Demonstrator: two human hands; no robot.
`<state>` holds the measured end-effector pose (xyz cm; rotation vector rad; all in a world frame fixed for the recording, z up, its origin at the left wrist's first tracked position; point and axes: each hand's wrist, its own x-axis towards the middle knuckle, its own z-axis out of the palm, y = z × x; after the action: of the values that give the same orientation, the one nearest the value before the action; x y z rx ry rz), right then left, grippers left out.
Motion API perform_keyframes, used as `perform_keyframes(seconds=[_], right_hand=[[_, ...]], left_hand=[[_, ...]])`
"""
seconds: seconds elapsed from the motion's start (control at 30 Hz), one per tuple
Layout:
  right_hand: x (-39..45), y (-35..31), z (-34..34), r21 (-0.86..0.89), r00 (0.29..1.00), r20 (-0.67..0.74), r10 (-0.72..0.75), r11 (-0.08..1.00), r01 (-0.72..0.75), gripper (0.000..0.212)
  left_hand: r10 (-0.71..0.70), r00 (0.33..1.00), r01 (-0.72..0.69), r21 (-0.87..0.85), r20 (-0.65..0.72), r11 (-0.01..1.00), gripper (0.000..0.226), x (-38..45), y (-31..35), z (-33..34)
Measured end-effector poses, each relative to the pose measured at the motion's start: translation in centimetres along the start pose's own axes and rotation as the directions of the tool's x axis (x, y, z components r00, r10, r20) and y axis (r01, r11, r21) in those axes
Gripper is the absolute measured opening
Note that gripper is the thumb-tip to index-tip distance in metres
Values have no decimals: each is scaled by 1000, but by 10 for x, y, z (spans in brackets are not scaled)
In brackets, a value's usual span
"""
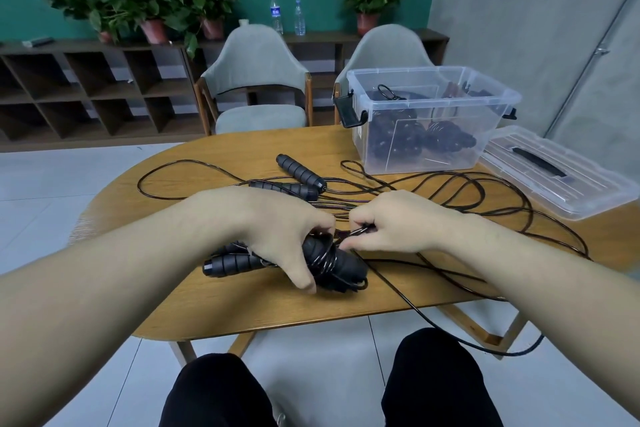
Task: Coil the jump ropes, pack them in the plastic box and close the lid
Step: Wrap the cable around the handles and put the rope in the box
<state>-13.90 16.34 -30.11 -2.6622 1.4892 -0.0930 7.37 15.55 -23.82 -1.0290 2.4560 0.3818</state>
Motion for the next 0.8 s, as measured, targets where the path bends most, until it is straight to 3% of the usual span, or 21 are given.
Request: perform_keyframes(seconds=[0.1, 0.13, 0.23, 0.37, 0.47, 0.53, 0.6, 0.67, 0.73, 0.8], right_hand=[[3, -3, -8, 49, 1000, -20, 16, 999, -15, 32], [3, -3, -11, 70, 999, -27, 26, 997, -24, 28], [0, -11, -18, 222, 993, -83, 78, 973, -58, 31], [-1, -24, -18, 358, 985, -124, 117, 931, -66, 36], [-1, -29, -12, 439, 979, -141, 146, 896, -70, 36], [-2, -29, -8, 491, 977, -151, 153, 869, -60, 34], [-4, -28, -3, 523, 976, -161, 145, 851, -41, 31], [-7, -28, 4, 539, 976, -171, 138, 842, -25, 30], [-10, -28, 11, 547, 976, -174, 133, 837, -16, 30], [-12, -28, 17, 559, 972, -193, 132, 829, -1, 30]], left_hand=[[-97, 980, 141, 270, -171, 953, 106, 8, 5, 4], [-112, 968, 182, 319, -225, 930, 112, 11, 3, 6], [-159, 927, 280, 343, -340, 897, 91, 18, -10, 7], [-263, 849, 338, 88, -458, 937, 72, 19, -25, 14], [-313, 804, 263, -171, -505, 950, 66, 25, -33, 21], [-379, 791, 211, -367, -481, 906, 64, 25, -36, 20], [-424, 797, 83, -618, -429, 782, 61, 21, -37, 18], [-434, 827, -84, -843, -356, 532, 57, 19, -35, 20], [-391, 881, -182, -953, -268, 243, 56, 17, -32, 24], [-333, 913, -222, -972, -235, 78, 59, 19, -31, 28]])
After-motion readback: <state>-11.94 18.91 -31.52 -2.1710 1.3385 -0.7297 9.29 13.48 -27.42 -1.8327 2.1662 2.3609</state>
